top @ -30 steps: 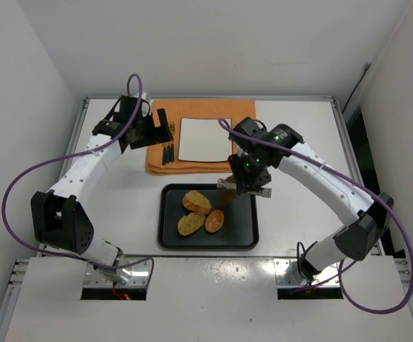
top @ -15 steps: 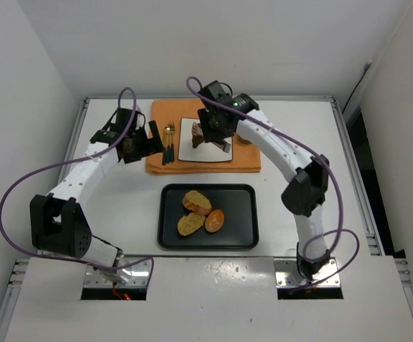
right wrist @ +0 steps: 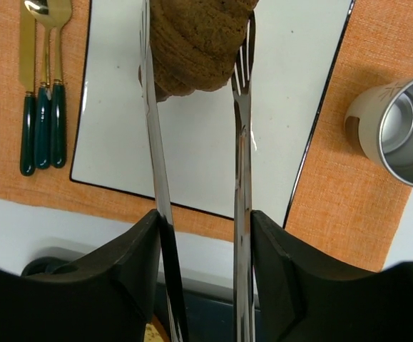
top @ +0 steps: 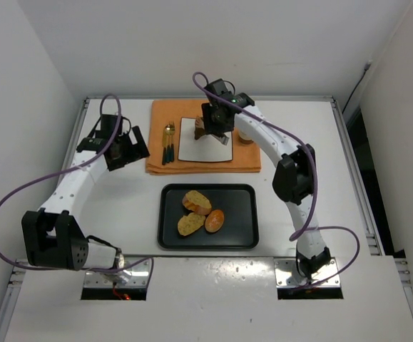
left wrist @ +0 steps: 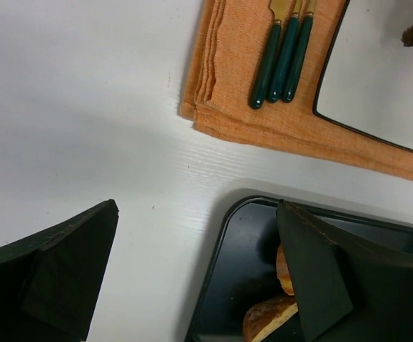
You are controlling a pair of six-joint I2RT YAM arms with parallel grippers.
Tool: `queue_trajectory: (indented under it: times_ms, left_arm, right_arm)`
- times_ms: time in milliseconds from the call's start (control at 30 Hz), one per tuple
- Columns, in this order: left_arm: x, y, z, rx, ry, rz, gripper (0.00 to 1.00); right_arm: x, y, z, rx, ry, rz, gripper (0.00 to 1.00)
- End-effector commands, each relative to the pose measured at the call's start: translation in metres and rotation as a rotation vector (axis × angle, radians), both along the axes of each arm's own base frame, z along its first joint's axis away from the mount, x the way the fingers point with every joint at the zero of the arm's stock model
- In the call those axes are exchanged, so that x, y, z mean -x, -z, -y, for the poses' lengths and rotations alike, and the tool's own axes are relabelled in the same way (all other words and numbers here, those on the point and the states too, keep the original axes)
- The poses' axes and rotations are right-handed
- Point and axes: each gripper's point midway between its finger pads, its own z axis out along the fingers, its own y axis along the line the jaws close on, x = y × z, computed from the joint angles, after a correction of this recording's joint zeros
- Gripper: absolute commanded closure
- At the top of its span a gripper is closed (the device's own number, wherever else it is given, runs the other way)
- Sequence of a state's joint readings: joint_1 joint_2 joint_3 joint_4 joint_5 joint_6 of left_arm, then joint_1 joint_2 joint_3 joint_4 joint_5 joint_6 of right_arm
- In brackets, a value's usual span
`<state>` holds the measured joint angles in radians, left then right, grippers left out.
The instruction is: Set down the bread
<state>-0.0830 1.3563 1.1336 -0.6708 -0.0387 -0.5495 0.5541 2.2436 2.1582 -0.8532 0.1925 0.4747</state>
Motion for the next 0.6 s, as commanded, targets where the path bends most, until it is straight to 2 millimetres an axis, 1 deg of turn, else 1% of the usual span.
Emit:
queue_trajectory:
  times_ms: [0,33,67,133,167,233,267,300,367,400,467,533,567]
  left_arm:
    - [0.007,-0.005,0.000,0.000,0.018,0.016,0.01]
    - [0.008,-0.006,0.004,0.020,0.034,0.014,0.01]
    - [0.008,-0.006,0.006,0.021,0.049,0.014,0.01]
    - [0.009,-0.006,0.009,0.035,0.060,0.013,0.02]
    - [0.009,-0.006,0.012,0.035,0.070,0.013,0.02]
    - [0.011,-0.018,0.022,0.038,0.101,0.057,0.02]
    - [0.011,-0.018,0.022,0.038,0.101,0.057,0.02]
    - [0.010,-0.025,0.026,0.034,0.120,0.077,0.02]
    - [0.011,-0.025,0.030,0.034,0.131,0.077,0.02]
    - [0.009,-0.029,0.030,0.035,0.131,0.086,0.02]
    - [0.010,-0.029,0.033,0.036,0.142,0.086,0.02]
    - [0.011,-0.029,0.037,0.036,0.153,0.086,0.02]
    - [0.009,-0.033,0.037,0.037,0.153,0.096,0.02]
  right_arm:
    - [-0.011,-0.017,-0.016,-0.070,-0.008,0.067,0.49]
    - [-0.011,-0.017,-0.016,-0.070,-0.008,0.067,0.47]
    - [-0.009,-0.010,-0.015,-0.060,-0.007,0.050,0.45]
    - [-0.009,-0.010,-0.015,-0.060,-0.007,0.050,0.45]
    - [-0.008,-0.010,-0.017,-0.068,-0.015,0.045,0.44]
    - [-0.008,-0.010,-0.017,-0.068,-0.015,0.045,0.41]
    - [-0.007,-0.007,-0.016,-0.063,-0.015,0.037,0.41]
    - [-0.005,-0.006,-0.015,-0.057,-0.014,0.028,0.41]
    - [-0.003,-0.004,-0.014,-0.053,-0.014,0.020,0.40]
    - [-0.002,-0.004,-0.015,-0.060,-0.021,0.016,0.38]
    - [-0.002,-0.004,-0.016,-0.065,-0.013,0.014,0.33]
    - [0.002,-0.017,-0.014,-0.078,-0.014,0.035,0.33]
    - [0.000,-0.024,-0.014,-0.090,-0.014,0.054,0.33]
